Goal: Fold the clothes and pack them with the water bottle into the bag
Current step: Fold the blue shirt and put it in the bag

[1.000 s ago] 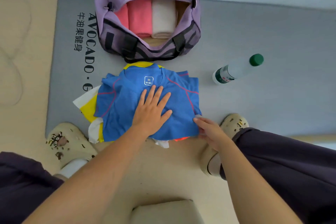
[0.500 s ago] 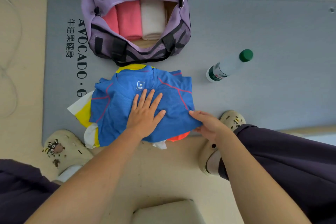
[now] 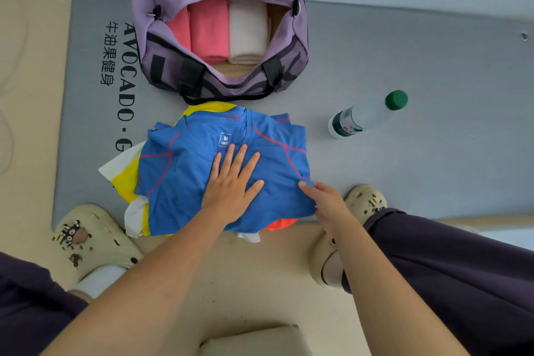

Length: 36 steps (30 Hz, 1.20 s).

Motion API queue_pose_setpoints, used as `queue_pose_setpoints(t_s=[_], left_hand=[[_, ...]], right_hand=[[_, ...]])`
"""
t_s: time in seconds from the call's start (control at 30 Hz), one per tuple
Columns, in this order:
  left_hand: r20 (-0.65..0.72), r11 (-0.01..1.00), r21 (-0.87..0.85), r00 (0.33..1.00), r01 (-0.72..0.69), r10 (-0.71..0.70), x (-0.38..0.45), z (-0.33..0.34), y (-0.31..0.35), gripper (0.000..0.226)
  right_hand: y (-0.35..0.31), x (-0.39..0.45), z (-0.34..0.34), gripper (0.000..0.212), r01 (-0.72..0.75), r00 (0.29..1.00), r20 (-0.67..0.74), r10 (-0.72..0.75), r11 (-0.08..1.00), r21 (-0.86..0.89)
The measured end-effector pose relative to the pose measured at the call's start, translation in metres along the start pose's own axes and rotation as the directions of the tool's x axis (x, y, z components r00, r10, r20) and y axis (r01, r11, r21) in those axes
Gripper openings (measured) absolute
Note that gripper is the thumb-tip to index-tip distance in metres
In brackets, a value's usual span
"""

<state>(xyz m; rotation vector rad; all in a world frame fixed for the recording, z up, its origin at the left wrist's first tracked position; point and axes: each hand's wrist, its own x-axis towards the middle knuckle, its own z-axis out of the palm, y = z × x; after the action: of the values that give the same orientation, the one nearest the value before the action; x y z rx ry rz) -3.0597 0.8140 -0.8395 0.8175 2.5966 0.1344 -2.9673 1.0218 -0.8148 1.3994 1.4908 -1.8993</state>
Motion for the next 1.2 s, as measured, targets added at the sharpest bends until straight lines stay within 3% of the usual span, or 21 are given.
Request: queue_pose_setpoints(t_s=[0.07,0.17,0.23,0.33,0.37,0.47,0.6,0.67,0.83,0.93,1.0,1.1,1.2], left_hand=[[-0.004,1.0,-0.001,1.0,-0.009,0.009,0.0,0.001,-0.001,0.068],[-0.008,1.0,-0.016,1.0,-0.013,0.013,0.0,0.002,-0.002,0.068],[-0.019,1.0,-0.019,1.0,-0.016,0.016,0.0,0.001,-0.002,0.068],[-0.079,0.996,-0.053,0.995,-0.073,0.069,-0.001,0.0,0.0,0.068],[-0.094,0.992,-0.049,0.99,-0.112,0.107,-0.002,0.0,0.001,0.068],[-0.092,0.984,0.011,0.98,-0.178,0.178,-0.005,0.005,-0.001,0.068],[-0.043,0.989,0.058,0.989,-0.138,0.141,0.001,0.007,-0.002,0.071],[-0.021,0.99,0.07,0.992,-0.126,0.128,0.004,0.007,0.0,0.072],[0.008,0.99,0.093,0.995,-0.104,0.104,0.005,0.006,0.0,0.074],[0.018,0.991,0.088,0.995,-0.099,0.098,0.005,0.005,0.002,0.075],[0.023,0.993,0.076,0.995,-0.096,0.094,0.005,0.003,0.003,0.075],[0.031,0.993,0.068,0.995,-0.092,0.09,0.005,0.001,0.002,0.076],[0.051,0.995,0.06,0.995,-0.084,0.081,0.005,0.0,0.001,0.075]], right_hand=[[-0.009,0.003,0.003,0.042,-0.09,0.991,0.115,0.075,0.987,0.134],[-0.023,0.006,0.009,0.048,-0.252,0.96,0.162,0.23,0.959,0.127],[-0.027,0.011,0.012,0.042,-0.165,0.981,0.128,0.144,0.972,0.168],[-0.033,0.015,0.008,0.015,0.131,0.991,-0.051,-0.122,0.953,0.273],[-0.034,0.015,0.007,0.005,0.169,0.984,-0.096,-0.149,0.949,0.264],[-0.031,0.017,0.001,0.016,0.129,0.98,-0.164,-0.117,0.989,0.068],[-0.016,0.008,-0.014,0.029,0.01,0.996,-0.087,-0.025,0.986,-0.169],[-0.011,0.004,-0.021,0.026,0.006,0.998,-0.053,-0.02,0.968,-0.252],[-0.01,-0.002,-0.022,0.026,-0.055,0.998,-0.018,0.052,0.964,-0.261],[-0.012,-0.002,-0.022,0.02,0.027,0.988,-0.138,-0.072,0.951,-0.308],[-0.014,-0.004,-0.023,0.025,0.054,0.983,-0.147,-0.112,0.934,-0.353],[-0.011,-0.007,-0.023,0.025,0.03,0.998,-0.031,-0.045,0.929,-0.368],[-0.005,-0.008,-0.022,0.024,-0.04,0.986,0.145,0.079,0.966,-0.257]])
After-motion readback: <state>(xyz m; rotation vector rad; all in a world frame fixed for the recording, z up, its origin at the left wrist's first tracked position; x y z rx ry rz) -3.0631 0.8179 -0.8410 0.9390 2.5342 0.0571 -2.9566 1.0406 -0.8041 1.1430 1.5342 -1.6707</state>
